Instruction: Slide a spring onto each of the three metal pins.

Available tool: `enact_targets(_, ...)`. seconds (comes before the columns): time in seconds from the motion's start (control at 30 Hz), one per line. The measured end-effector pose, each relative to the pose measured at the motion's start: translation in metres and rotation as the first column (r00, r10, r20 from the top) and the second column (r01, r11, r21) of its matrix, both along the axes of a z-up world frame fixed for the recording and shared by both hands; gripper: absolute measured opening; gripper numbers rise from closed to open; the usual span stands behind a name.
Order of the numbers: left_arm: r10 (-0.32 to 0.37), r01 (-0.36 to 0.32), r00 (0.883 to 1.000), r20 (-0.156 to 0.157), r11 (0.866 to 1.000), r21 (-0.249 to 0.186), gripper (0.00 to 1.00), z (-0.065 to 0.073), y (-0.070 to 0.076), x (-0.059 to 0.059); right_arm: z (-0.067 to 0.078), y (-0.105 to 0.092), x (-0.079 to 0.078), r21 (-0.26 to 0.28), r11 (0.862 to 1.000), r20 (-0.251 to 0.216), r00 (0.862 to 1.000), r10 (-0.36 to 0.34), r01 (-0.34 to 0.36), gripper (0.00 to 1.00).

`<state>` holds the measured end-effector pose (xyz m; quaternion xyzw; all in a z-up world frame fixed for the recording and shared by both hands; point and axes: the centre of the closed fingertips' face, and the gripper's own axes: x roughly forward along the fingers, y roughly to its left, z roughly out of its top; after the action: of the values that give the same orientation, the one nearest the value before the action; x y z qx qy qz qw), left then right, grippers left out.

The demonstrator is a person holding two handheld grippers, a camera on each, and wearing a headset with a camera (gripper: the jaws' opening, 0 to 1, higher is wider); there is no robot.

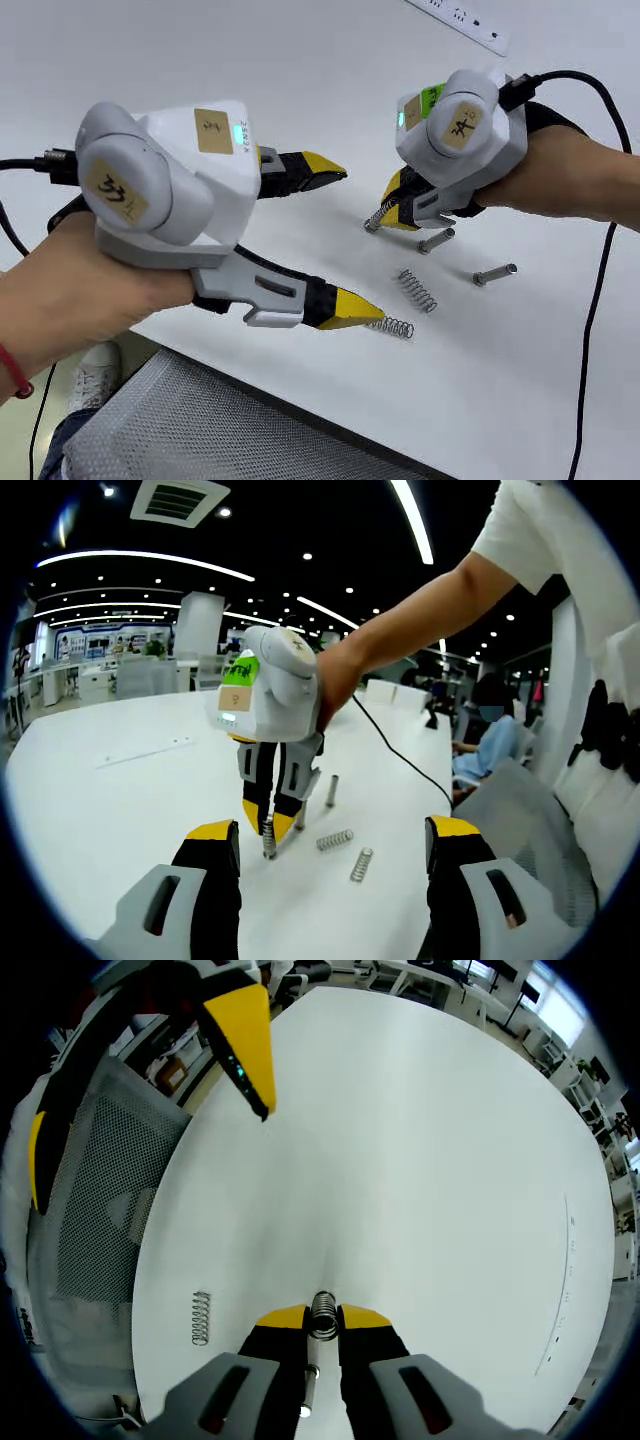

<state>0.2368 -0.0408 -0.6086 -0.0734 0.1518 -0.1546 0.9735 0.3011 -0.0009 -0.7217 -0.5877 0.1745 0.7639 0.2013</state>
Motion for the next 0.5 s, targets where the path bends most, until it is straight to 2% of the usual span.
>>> enact_targets(0.5, -0.001, 0.001, 1.0, -0.005, 1.0, 0.0, 0.77, -0.002, 0.0, -0.001, -0.013, -0.001, -0.001, -0.006, 1.0, 0.009, 1.0, 0.003, -0.003, 0.12)
